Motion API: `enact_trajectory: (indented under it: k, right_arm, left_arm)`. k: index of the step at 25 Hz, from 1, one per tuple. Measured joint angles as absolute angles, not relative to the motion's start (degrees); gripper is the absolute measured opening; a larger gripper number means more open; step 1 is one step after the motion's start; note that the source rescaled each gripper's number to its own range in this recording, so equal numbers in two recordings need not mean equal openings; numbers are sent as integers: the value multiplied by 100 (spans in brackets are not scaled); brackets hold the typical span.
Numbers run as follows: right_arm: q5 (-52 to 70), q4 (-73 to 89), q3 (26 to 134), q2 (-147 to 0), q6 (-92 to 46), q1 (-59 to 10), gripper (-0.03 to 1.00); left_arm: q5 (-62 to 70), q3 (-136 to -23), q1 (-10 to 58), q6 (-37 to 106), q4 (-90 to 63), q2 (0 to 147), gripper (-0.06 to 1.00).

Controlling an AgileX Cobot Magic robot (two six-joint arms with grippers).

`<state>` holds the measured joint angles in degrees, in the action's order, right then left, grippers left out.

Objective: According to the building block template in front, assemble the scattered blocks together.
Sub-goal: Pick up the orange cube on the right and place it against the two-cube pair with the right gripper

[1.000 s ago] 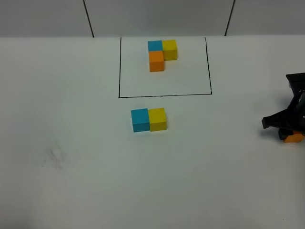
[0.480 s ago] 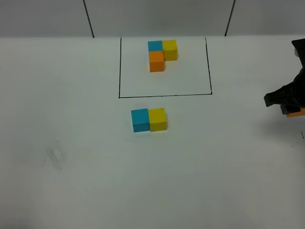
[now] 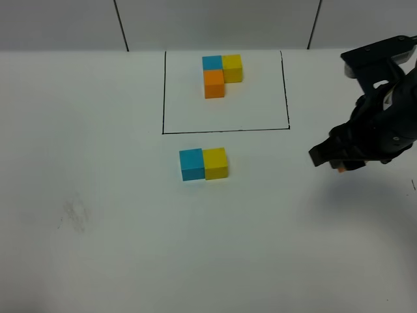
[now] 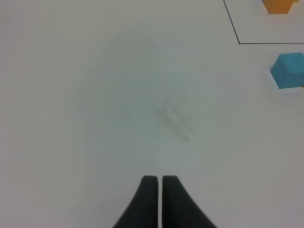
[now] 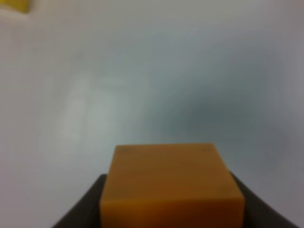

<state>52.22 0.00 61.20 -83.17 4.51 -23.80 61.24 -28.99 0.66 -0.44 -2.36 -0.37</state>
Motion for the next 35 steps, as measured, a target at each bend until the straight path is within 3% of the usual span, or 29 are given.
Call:
enact_trajectory:
  k: [21, 27, 35]
  right_arm:
    - [4134, 117, 6120, -8708, 1003, -4689, 54]
    - [3663, 111, 6192, -9380, 1214, -4871, 54]
    - [3745, 109, 7256, -10591, 1342, -4871, 54]
  left_arm:
    - [6124, -2899, 66, -44, -236, -37, 0]
    - [6124, -2899, 66, -44, -236, -37, 0]
    - [6124, -2899, 66, -44, -236, -37, 0]
